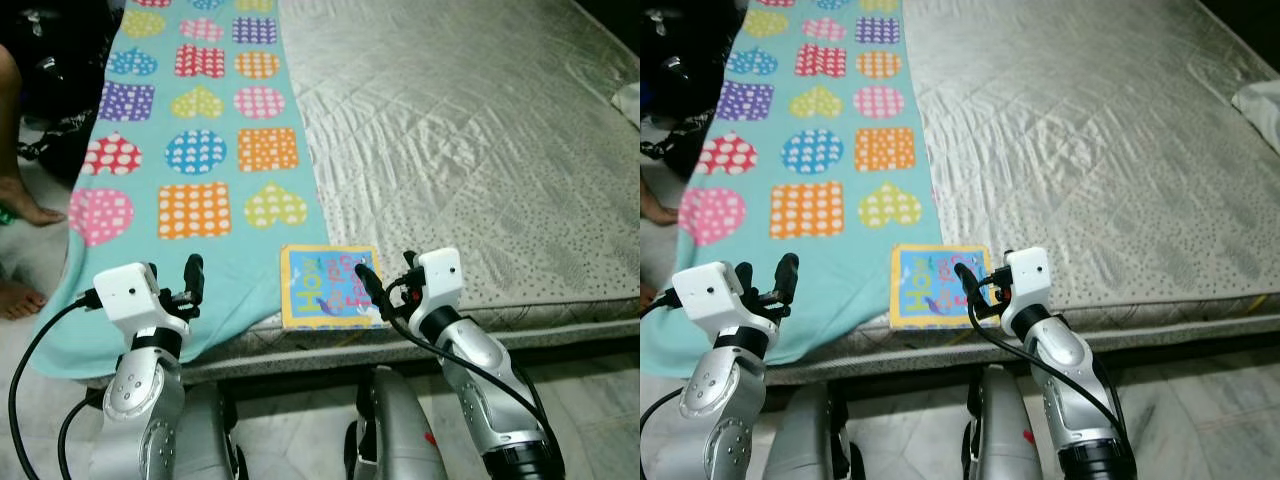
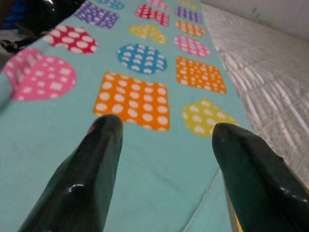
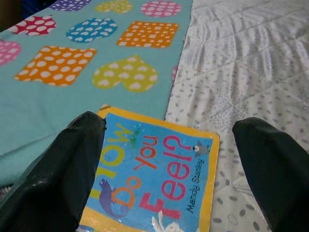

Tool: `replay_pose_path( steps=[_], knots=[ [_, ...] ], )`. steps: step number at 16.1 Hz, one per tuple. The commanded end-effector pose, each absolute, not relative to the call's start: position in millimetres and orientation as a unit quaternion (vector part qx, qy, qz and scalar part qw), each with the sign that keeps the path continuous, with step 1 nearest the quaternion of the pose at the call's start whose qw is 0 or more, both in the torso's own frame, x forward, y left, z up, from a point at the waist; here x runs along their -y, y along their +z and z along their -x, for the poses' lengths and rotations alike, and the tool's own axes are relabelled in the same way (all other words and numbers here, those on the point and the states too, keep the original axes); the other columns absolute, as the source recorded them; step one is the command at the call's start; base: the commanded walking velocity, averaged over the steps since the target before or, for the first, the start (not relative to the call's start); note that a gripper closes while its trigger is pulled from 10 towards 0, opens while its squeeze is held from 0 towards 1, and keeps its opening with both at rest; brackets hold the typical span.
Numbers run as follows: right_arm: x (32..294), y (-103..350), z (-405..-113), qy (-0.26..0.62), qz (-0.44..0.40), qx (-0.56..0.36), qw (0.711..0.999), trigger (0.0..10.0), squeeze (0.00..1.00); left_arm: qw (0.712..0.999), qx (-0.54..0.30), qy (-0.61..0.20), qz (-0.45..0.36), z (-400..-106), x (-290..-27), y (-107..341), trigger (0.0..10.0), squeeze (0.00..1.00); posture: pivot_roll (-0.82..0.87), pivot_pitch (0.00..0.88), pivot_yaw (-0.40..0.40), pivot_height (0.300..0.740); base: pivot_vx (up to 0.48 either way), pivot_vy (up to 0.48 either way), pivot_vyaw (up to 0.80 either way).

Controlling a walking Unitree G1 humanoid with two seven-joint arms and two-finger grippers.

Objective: Clean up the room

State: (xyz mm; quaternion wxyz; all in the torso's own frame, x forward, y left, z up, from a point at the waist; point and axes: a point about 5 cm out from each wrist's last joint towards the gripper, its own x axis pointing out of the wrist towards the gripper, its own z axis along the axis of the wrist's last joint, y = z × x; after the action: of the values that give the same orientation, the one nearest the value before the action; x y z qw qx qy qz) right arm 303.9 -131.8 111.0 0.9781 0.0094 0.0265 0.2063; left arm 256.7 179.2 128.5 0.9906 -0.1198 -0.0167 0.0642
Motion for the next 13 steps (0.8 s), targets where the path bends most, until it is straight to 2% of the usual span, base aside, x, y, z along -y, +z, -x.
replay_pose_path(
  steps=[1, 7, 10, 13],
  knots=[
    [135.5, 109.0, -300.9, 0.202, -0.012, -0.028, 0.979, 10.0, 0.0, 0.991, 0.008, 0.069, 0.115, -254.0, -179.3, 125.6, 10.0, 0.0, -0.08, 0.215, -0.071, 0.528, 0.0, 0.0, 0.0],
    [147.3, 120.0, -302.7, 0.169, 0.003, -0.01, 0.986, 10.0, 0.0, 0.986, -0.035, 0.11, 0.122, -257.2, -194.5, 112.2, 10.0, 0.0, -0.11, 0.235, -0.072, 0.528, 0.0, 0.0, 0.0],
    [162.6, 122.9, -292.7, 0.146, 0.013, -0.012, 0.989, 10.0, 0.0, 0.984, -0.064, 0.085, 0.143, -275.8, -196.7, 106.5, 10.0, 0.0, -0.14, 0.263, -0.08, 0.528, 0.0, 0.0, 0.0],
    [169.5, 120.9, -282.9, 0.144, 0.014, -0.024, 0.989, 10.0, 0.0, 0.983, -0.069, 0.05, 0.161, -292.3, -183.6, 110.2, 10.0, 0.0, -0.16, 0.272, -0.097, 0.528, 0.0, 0.0, 0.0]
  ],
)
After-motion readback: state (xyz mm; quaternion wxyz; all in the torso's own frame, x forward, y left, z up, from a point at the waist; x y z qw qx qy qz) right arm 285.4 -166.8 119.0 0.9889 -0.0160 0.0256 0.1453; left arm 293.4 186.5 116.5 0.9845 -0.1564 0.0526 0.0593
